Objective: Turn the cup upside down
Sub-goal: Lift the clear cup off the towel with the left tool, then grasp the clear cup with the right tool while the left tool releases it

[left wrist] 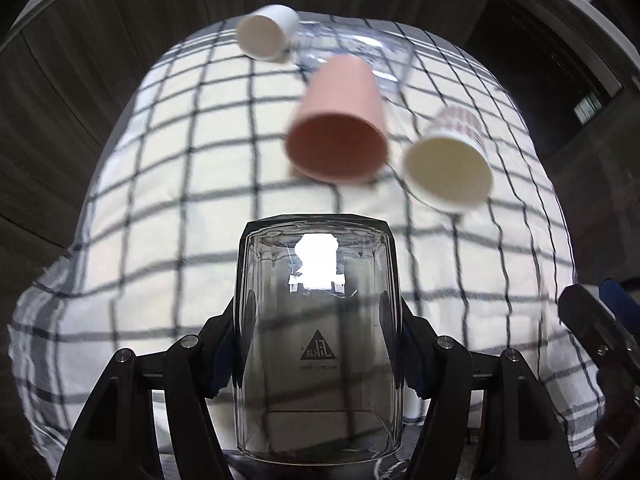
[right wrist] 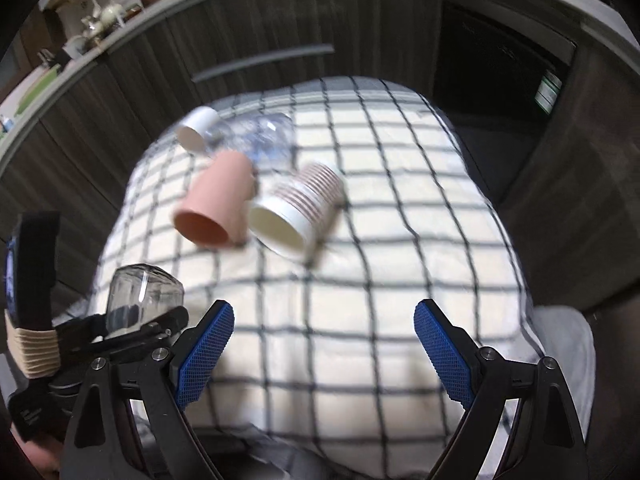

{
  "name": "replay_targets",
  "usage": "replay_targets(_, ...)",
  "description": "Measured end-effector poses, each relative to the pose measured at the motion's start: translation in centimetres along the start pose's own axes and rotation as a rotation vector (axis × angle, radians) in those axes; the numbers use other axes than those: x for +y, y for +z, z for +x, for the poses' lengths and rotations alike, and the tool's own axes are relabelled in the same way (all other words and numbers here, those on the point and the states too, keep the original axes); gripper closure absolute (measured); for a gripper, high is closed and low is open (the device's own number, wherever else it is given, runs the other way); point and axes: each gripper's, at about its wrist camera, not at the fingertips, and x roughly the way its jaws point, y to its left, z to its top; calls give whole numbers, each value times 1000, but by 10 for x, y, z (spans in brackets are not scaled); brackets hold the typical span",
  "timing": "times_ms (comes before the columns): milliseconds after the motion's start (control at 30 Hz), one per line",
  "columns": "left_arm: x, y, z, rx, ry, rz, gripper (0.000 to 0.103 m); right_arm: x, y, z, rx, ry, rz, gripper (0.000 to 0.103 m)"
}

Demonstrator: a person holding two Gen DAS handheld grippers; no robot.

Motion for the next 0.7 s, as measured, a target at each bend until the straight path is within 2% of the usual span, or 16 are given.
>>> replay_targets(267,-24,-5,15,-38,3,50,37,-29,-15,12,15,-65,47,11)
replay_targets(567,-26,-7,32,-12,18,62,37,-34,-17,19,22,-75,57,11)
replay_targets(600,-26,-7,31,-12,20,64,35,-34,-17,19,20,-76,57,11)
replay_targets(667,-26,-8,23,-26,30,78,18,-33,-16,15,13,-78,56,11)
replay_targets(700,-26,-8,19,-36,37,82,15,-33,-16,12,8,-79,55,11)
